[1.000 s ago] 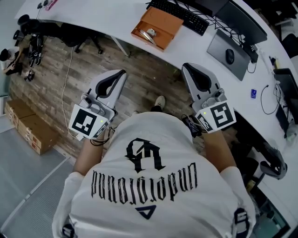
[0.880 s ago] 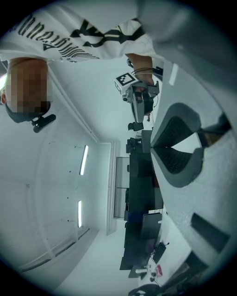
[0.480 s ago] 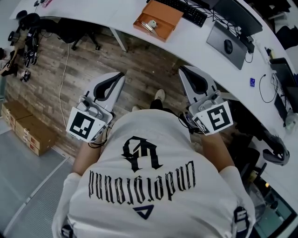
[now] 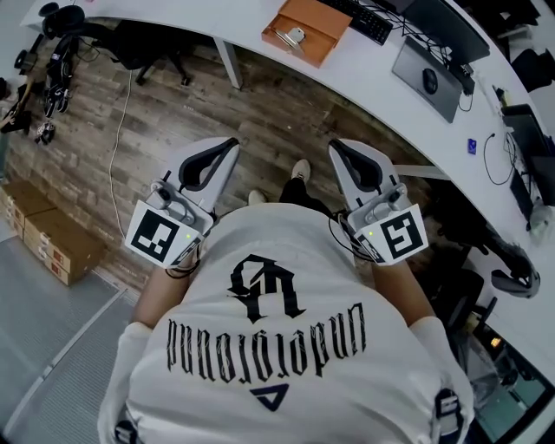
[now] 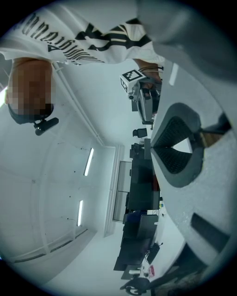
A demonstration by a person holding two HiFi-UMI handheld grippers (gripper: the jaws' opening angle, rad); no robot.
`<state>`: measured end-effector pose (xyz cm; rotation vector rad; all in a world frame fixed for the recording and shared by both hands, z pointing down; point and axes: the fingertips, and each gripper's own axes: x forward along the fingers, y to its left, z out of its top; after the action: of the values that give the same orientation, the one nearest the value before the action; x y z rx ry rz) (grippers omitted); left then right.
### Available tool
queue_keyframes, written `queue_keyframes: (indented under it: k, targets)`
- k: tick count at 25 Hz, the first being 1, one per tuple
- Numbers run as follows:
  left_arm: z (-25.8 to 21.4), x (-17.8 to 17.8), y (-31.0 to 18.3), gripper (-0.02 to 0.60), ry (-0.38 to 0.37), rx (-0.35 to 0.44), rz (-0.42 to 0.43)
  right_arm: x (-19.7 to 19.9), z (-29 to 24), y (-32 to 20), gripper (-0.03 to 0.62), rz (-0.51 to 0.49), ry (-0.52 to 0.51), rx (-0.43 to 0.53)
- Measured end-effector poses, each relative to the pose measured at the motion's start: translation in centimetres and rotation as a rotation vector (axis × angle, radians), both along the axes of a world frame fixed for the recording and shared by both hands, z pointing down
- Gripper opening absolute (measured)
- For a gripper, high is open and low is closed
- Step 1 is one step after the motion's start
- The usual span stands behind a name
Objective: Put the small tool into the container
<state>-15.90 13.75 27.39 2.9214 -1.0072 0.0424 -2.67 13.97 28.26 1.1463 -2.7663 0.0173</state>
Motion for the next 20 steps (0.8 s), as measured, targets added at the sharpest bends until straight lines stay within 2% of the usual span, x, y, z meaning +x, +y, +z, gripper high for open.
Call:
queue_keyframes:
  k: [10,20]
  targets:
    - [0.8,-2.1,3.2,0.014,0.012,-0.008,0.004,-3.1,1.0,3.7,0.018,0.004,-0.008,-0.006]
    - [1.0,-2.8,3.9,0.014,0.031,-0.007,0.019,-4.2,0.5,4.6,0.018,0.011,-0.003,0.009]
